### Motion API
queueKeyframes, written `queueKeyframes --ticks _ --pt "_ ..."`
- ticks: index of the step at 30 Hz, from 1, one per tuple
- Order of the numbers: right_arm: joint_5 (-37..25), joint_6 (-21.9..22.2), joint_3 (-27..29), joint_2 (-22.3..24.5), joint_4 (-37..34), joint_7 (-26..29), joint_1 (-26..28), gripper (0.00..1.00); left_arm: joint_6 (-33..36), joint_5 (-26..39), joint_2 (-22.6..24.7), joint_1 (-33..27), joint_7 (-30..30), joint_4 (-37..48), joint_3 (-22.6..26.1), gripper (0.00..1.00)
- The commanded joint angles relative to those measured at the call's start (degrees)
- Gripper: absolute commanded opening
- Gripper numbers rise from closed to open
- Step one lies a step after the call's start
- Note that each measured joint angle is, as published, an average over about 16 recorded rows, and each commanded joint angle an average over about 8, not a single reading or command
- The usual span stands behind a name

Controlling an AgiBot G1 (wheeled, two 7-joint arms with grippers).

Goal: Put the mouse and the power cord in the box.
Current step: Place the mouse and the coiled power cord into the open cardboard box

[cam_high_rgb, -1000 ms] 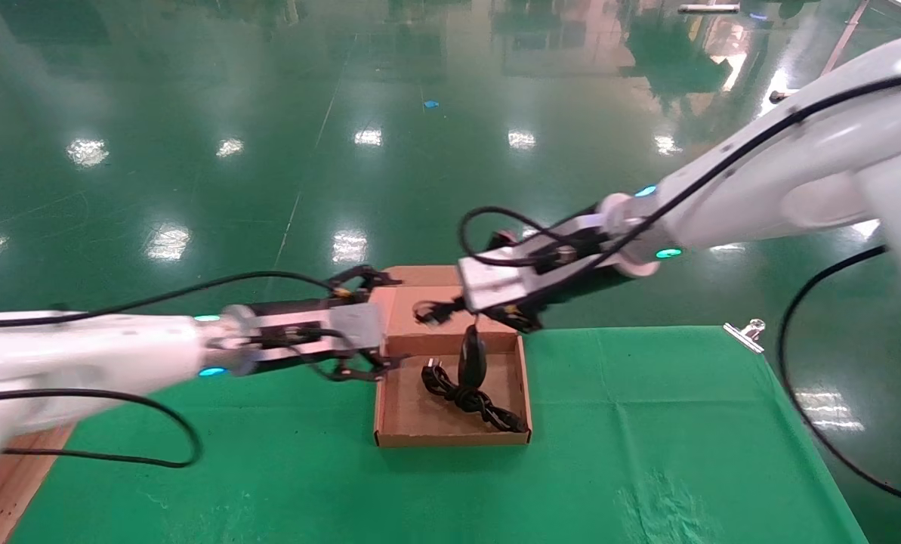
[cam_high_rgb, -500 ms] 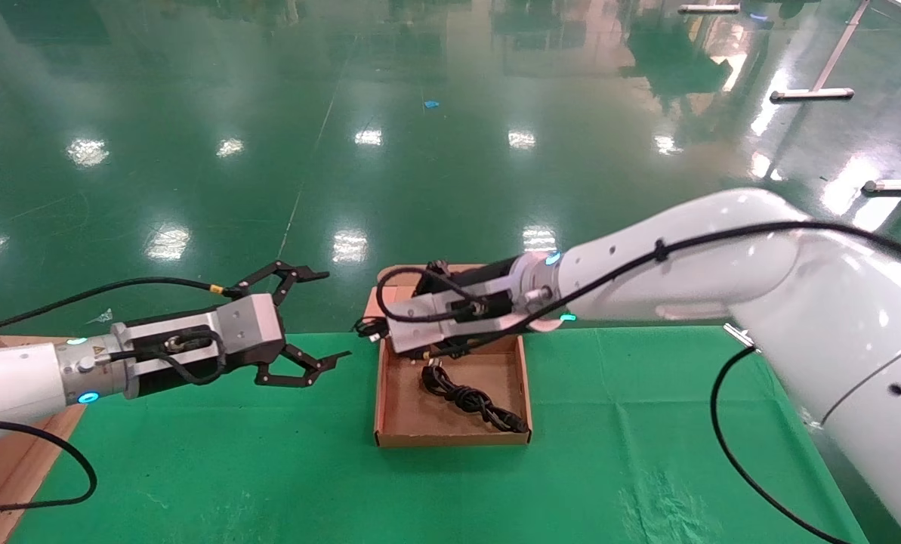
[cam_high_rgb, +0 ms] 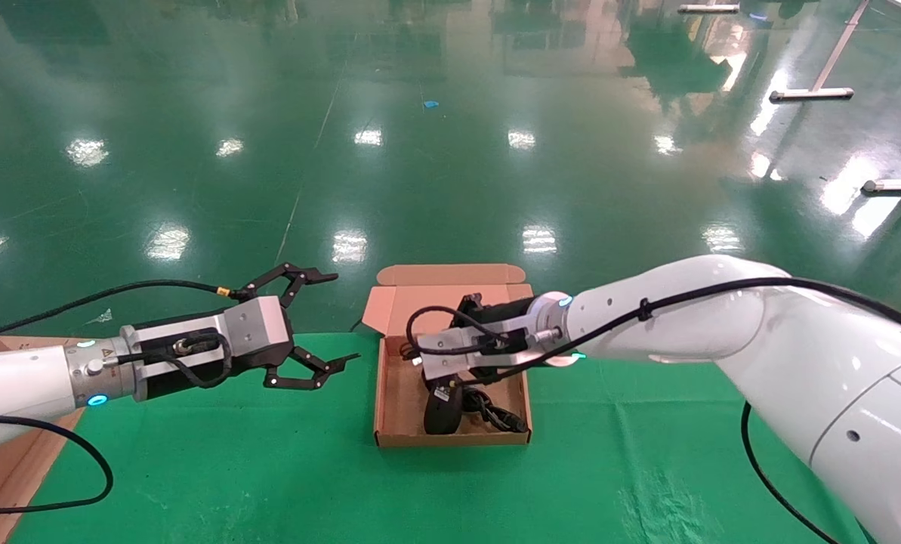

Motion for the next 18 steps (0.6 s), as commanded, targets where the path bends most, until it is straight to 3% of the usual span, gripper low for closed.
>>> queueKeyframes --ticks 1,18 --pt "0.3 0.47 -0.52 -0.01 -0.1 0.28 -0.34 1.0 0.25 -0.09 0.0 -0.04 0.1 0.31 -0.04 1.0" --pt "1.17 -1.73 2.16 1.43 1.16 0.58 -0.85 1.0 0.27 0.19 -0.87 1.03 -2.66 -2.85 -1.35 1.0"
